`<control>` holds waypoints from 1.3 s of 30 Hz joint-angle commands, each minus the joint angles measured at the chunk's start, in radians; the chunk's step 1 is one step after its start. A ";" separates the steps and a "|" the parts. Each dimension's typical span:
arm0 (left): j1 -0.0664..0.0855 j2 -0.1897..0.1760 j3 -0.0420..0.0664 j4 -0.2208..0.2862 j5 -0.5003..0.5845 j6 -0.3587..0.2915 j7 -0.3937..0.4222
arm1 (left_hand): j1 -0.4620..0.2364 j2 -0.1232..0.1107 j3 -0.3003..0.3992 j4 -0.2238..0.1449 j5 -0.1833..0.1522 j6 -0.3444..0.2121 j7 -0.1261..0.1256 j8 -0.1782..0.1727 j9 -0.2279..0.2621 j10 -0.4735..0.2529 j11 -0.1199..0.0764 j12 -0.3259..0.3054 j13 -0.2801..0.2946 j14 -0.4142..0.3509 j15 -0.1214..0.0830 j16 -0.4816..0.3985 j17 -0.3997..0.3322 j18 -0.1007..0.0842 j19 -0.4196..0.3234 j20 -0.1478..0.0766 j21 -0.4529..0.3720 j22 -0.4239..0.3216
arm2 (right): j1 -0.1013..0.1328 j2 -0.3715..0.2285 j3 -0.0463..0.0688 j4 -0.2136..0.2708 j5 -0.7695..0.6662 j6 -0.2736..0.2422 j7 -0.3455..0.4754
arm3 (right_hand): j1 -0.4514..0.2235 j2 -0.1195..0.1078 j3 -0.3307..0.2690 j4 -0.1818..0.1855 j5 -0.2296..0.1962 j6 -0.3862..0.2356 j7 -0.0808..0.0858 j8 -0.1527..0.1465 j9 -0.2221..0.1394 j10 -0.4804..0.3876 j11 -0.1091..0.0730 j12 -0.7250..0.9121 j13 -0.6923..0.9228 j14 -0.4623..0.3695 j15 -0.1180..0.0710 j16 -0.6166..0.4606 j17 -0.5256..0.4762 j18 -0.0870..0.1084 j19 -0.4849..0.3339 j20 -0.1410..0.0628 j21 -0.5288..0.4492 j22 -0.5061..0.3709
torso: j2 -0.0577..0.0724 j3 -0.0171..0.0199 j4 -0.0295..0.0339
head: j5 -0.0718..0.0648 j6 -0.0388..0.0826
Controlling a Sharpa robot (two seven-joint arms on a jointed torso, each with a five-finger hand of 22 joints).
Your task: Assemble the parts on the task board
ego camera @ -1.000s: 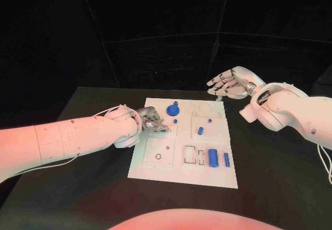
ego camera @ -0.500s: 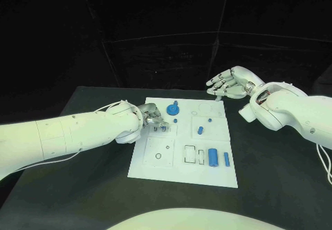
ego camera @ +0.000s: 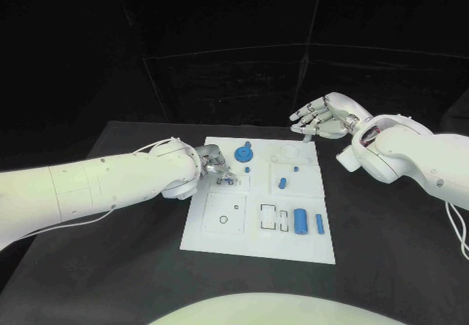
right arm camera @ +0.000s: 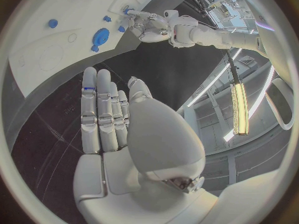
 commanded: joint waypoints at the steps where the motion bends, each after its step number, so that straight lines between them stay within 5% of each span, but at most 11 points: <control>1: 0.015 0.002 0.001 0.002 0.054 0.049 -0.013 | 0.047 0.019 0.057 -0.049 0.018 -0.003 0.001 -0.002 0.003 0.005 -0.001 -0.006 -0.002 0.108 -0.005 0.003 0.263 -0.014 0.002 -0.006 0.005 0.003 | 0.002 0.003 0.000 0.000 0.003 0.008 0.006 | -0.004 0.000 0.005 -0.001 0.007 -0.003 -0.004 0.006 -0.002 0.002 0.001 -0.005 -0.002 0.005 0.000 -0.004 0.001 0.003 0.006 -0.003 -0.006 -0.001 | 0.000 0.0009 -0.0008 | 0.002 0.000; 15: 0.060 0.049 0.002 -0.053 0.097 0.175 -0.036 | 0.060 0.025 0.085 -0.069 0.018 -0.004 0.006 -0.002 0.005 0.006 0.004 -0.015 -0.010 0.108 -0.001 0.003 0.263 -0.014 0.002 -0.003 0.004 0.004 | 0.002 0.016 0.000 -0.007 0.004 0.010 0.007 | -0.004 0.000 0.005 -0.001 0.007 -0.003 -0.004 0.006 -0.002 0.002 0.001 -0.005 -0.002 0.005 0.000 -0.004 0.001 0.003 0.006 -0.003 -0.006 -0.001 | 0.002 0.0001 -0.0017 | 0.002 0.000; 39: 0.073 0.121 0.001 -0.155 0.122 0.315 -0.120 | 0.060 0.031 0.091 -0.072 0.017 -0.009 0.010 -0.003 0.006 -0.002 0.007 -0.030 -0.028 0.108 0.002 0.003 0.263 -0.014 -0.001 0.000 0.001 0.000 | 0.002 0.026 0.000 -0.010 0.013 0.000 0.021 | -0.001 -0.002 0.012 0.000 0.007 -0.003 -0.004 0.007 -0.001 0.002 0.001 -0.005 -0.006 0.005 0.000 -0.006 0.002 0.003 0.007 -0.003 -0.009 -0.003 | -0.001 -0.0011 0.0024 | 0.003 -0.004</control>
